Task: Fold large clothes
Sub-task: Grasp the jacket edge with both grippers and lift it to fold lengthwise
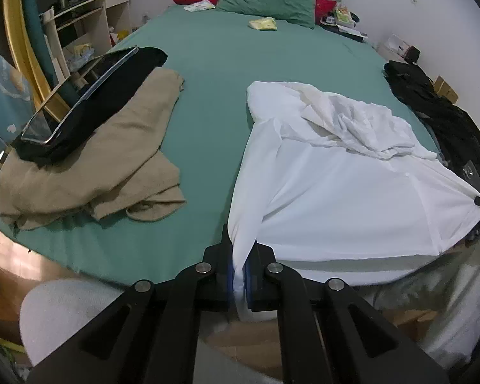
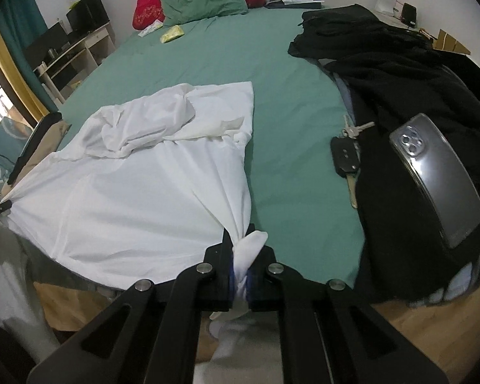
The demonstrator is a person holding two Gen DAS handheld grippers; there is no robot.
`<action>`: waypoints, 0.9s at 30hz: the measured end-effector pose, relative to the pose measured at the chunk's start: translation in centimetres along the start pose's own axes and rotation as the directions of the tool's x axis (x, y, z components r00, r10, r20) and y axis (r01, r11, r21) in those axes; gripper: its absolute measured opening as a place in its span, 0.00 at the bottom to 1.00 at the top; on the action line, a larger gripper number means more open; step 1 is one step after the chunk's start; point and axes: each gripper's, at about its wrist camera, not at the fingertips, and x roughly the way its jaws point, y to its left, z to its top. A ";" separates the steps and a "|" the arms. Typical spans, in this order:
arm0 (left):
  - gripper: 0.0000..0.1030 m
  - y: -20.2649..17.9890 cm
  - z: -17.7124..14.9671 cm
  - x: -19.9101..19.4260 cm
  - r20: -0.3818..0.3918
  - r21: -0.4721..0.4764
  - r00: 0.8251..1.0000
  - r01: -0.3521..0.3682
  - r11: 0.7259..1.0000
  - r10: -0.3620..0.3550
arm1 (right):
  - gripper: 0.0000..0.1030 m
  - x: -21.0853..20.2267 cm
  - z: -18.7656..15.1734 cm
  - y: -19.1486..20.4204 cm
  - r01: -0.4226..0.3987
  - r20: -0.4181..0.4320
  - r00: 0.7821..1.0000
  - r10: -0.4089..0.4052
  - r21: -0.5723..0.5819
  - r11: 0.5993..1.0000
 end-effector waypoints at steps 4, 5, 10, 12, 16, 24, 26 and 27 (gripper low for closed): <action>0.06 -0.3 -0.1 -1.4 -0.002 0.007 1.000 0.008 1.000 -0.008 | 0.05 -1.0 -0.4 0.1 0.001 0.013 1.000 -0.001 0.007 1.000; 0.06 -0.4 0.1 -1.6 -0.001 0.009 1.000 0.012 1.000 -0.012 | 0.05 -1.1 -0.2 0.1 0.001 0.018 1.000 -0.001 0.006 1.000; 0.06 -1.1 2.1 -2.1 0.050 0.013 0.999 0.015 1.000 -0.016 | 0.05 -1.1 1.3 0.4 0.000 0.059 0.998 0.000 0.007 1.000; 0.06 -1.3 3.3 -1.8 0.072 0.015 0.997 0.013 1.000 -0.014 | 0.05 -0.9 2.4 0.2 -0.004 0.084 0.996 0.003 0.012 1.000; 0.06 -1.6 5.8 -0.8 0.106 0.005 0.994 0.012 1.000 -0.013 | 0.05 -0.3 4.7 -0.4 -0.006 0.119 0.993 0.005 0.008 1.000; 0.06 -1.6 11.4 3.1 0.140 -0.036 0.990 0.021 0.999 -0.015 | 0.05 2.4 11.0 -1.5 -0.016 0.185 0.983 0.018 -0.011 1.000; 0.06 -1.4 12.9 4.4 0.145 -0.067 0.989 0.035 0.997 -0.025 | 0.05 3.4 12.5 -1.7 -0.020 0.197 0.980 0.023 -0.015 1.000; 0.06 -1.3 13.5 5.0 0.142 -0.082 0.989 0.043 0.996 -0.031 | 0.05 4.2 13.6 -1.8 -0.027 0.201 0.979 0.029 -0.012 1.000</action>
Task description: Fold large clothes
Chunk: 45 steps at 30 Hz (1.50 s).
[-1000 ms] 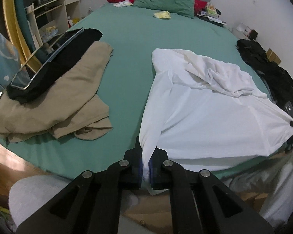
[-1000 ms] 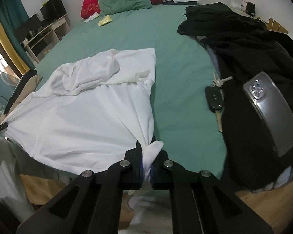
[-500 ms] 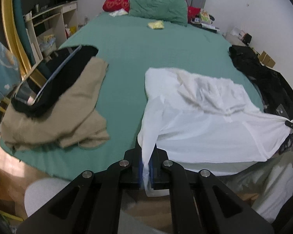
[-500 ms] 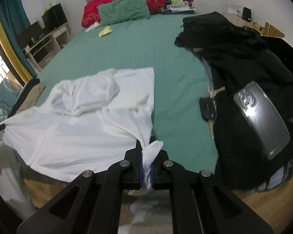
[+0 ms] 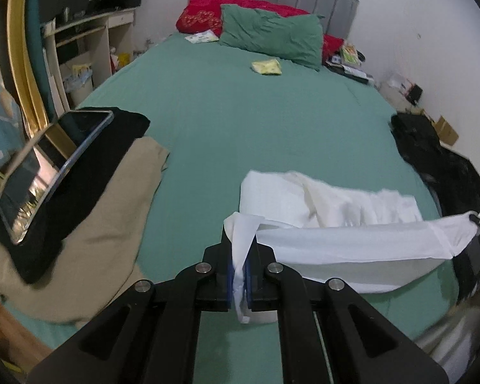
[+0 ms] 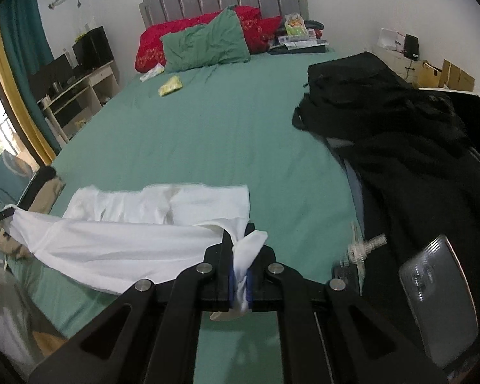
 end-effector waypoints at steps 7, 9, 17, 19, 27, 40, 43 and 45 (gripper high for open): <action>0.06 0.0 3.8 6.1 -0.006 -0.067 1.000 0.012 0.998 -0.012 | 0.05 6.0 4.0 -1.7 -0.025 -0.005 1.000 0.026 0.032 0.999; 0.06 0.0 4.6 7.9 -0.014 -0.071 1.000 0.007 0.997 -0.008 | 0.05 8.1 4.8 -2.1 -0.027 -0.015 0.999 0.028 0.047 0.999; 0.07 0.9 5.4 15.5 -0.107 -0.099 0.994 -0.021 0.995 0.010 | 0.07 15.2 4.8 -2.8 -0.002 -0.087 0.996 0.007 0.060 0.998; 0.07 1.2 4.9 17.2 -0.156 -0.110 0.988 -0.024 0.994 0.006 | 0.12 16.8 4.5 -2.7 0.015 -0.129 0.992 -0.009 0.048 0.999; 0.60 2.0 5.3 12.8 0.030 -0.144 0.999 -0.037 0.989 0.042 | 0.66 13.3 4.7 -3.2 0.148 -0.042 0.988 -0.146 0.053 0.988; 0.60 -11.8 -3.3 10.9 -0.165 0.352 0.967 0.243 0.904 -0.195 | 0.65 10.8 -2.2 14.3 -0.171 -0.080 0.985 0.151 -0.413 0.895; 0.60 -13.6 -4.4 12.1 -0.180 0.419 0.972 0.214 0.882 -0.150 | 0.55 11.5 -3.8 16.3 -0.201 -0.125 0.979 0.160 -0.487 0.850; 0.60 -14.5 -4.8 12.6 -0.177 0.445 0.977 0.184 0.876 -0.116 | 0.39 11.8 -4.6 17.1 -0.203 -0.144 0.978 0.148 -0.535 0.820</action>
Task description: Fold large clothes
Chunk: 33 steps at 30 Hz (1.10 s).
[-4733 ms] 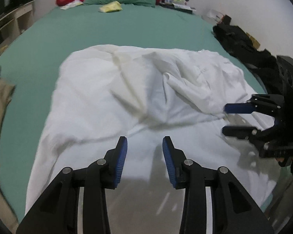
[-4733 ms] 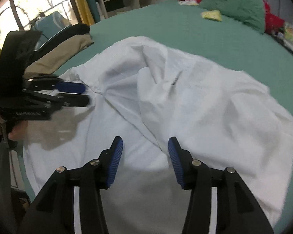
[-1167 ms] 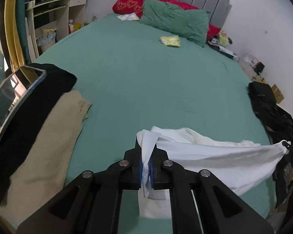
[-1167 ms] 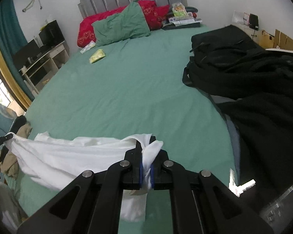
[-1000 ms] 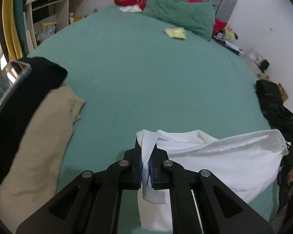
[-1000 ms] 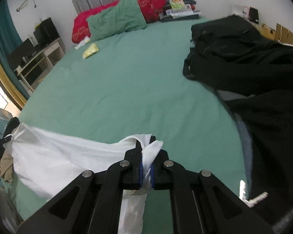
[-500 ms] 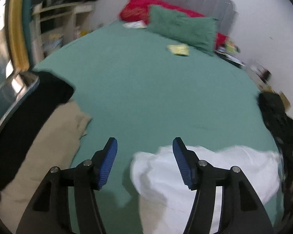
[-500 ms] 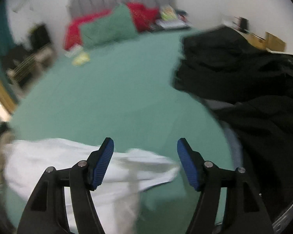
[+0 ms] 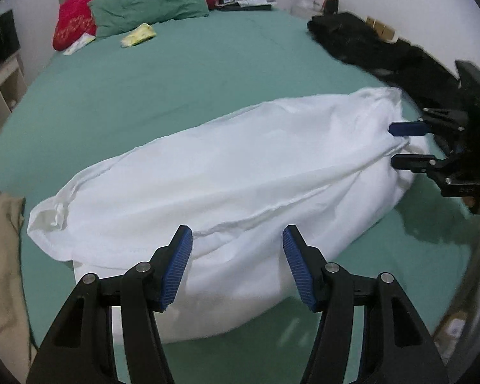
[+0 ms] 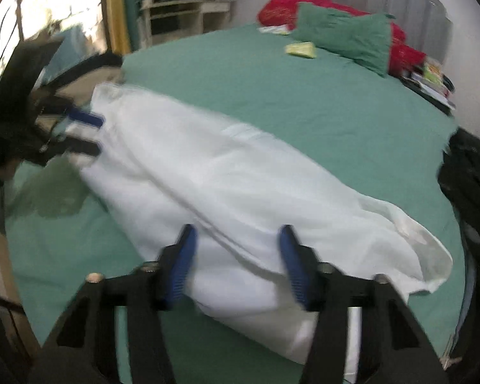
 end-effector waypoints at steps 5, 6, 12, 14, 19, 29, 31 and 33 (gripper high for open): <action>0.60 -0.9 0.8 0.3 0.009 0.061 1.000 -0.016 0.998 0.015 | 0.10 0.1 0.0 -1.3 -0.016 0.010 1.000 0.016 0.002 1.000; 0.60 -0.6 1.5 0.6 0.013 0.070 1.000 -0.020 0.997 0.019 | 0.03 0.2 0.3 -1.5 -0.015 0.011 1.000 0.015 0.002 1.000; 0.60 -1.1 3.1 0.5 0.026 0.059 1.000 -0.012 0.998 0.011 | 0.02 0.5 2.9 -3.0 -0.024 0.066 0.998 0.021 0.045 0.999; 0.60 -1.0 3.8 0.7 0.032 0.076 0.999 -0.030 0.997 0.028 | 0.02 0.5 4.1 -3.7 -0.017 0.088 0.996 0.012 0.050 0.999; 0.60 0.9 5.6 3.3 -0.095 0.032 0.995 0.012 0.999 -0.009 | 0.02 2.5 7.6 -6.0 -0.012 0.102 0.995 0.008 0.040 0.999; 0.60 7.3 8.7 5.5 -0.121 -0.058 0.992 -0.053 0.997 0.046 | 0.02 9.1 12.1 -12.3 0.075 0.021 0.997 -0.079 0.163 0.984; 0.60 8.1 8.8 6.0 -0.118 -0.048 0.987 -0.111 0.993 0.105 | 0.08 10.2 12.1 -12.5 0.109 -0.043 0.994 -0.104 0.149 0.983; 0.60 9.0 8.8 6.4 -0.129 -0.051 0.980 -0.158 0.986 0.150 | 0.36 9.8 11.5 -12.8 0.160 -0.055 0.987 -0.153 0.142 0.977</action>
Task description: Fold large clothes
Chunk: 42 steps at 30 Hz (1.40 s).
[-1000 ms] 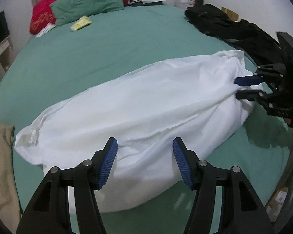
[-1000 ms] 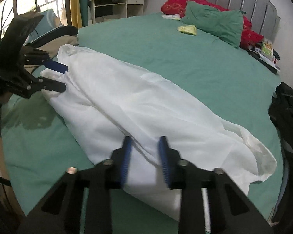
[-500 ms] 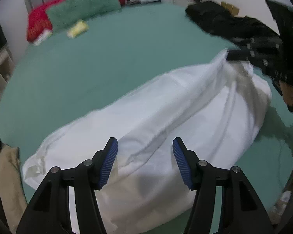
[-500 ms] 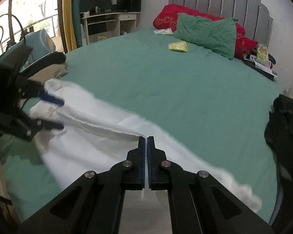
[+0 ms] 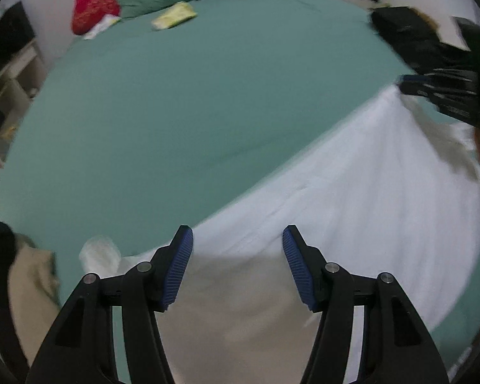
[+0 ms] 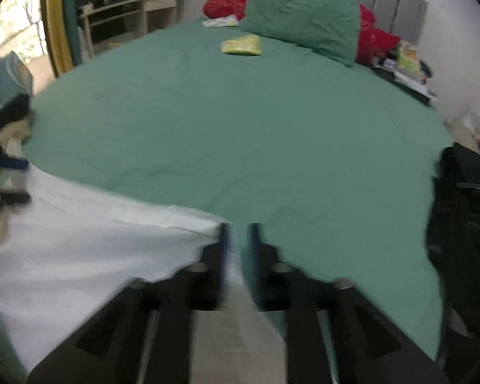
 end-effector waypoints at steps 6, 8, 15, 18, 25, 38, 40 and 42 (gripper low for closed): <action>0.60 3.1 -0.1 1.0 -0.009 -0.053 0.996 -0.093 0.994 0.092 | 0.75 -5.7 -3.2 -4.5 0.013 0.020 1.000 -0.016 0.132 0.991; 0.60 4.1 -0.4 0.1 0.021 -0.103 0.997 -0.075 0.992 0.078 | 0.75 -7.8 -5.4 -5.9 -0.099 0.045 0.995 0.091 0.196 0.976; 0.60 2.7 -0.7 -0.6 0.032 -0.058 0.996 0.087 0.995 -0.085 | 0.75 -7.1 -11.5 -6.0 -0.414 -0.034 0.893 0.450 0.334 0.847; 0.60 2.7 -0.9 2.3 -0.068 -0.059 0.996 0.047 0.997 -0.051 | 0.75 -4.4 -12.1 -5.9 -0.363 -0.129 0.894 0.430 0.357 0.861; 0.60 5.1 0.7 4.3 -0.025 -0.140 0.999 -0.048 0.989 0.045 | 0.75 -1.4 -8.7 -8.2 -0.174 -0.117 0.970 0.214 0.283 0.943; 0.60 4.2 1.6 1.0 0.084 -0.167 0.996 0.036 0.985 -0.022 | 0.75 -4.4 -6.6 -9.2 -0.061 -0.014 0.998 0.066 0.239 0.969; 0.60 1.8 1.8 1.8 0.047 -0.111 0.991 0.131 0.985 -0.127 | 0.75 -3.8 -6.8 -7.3 -0.270 -0.052 0.955 0.294 0.263 0.926; 0.60 -0.1 2.0 3.2 -0.006 -0.058 0.985 0.173 0.983 -0.174 | 0.75 -2.7 -7.3 -4.6 -0.396 -0.109 0.895 0.433 0.252 0.883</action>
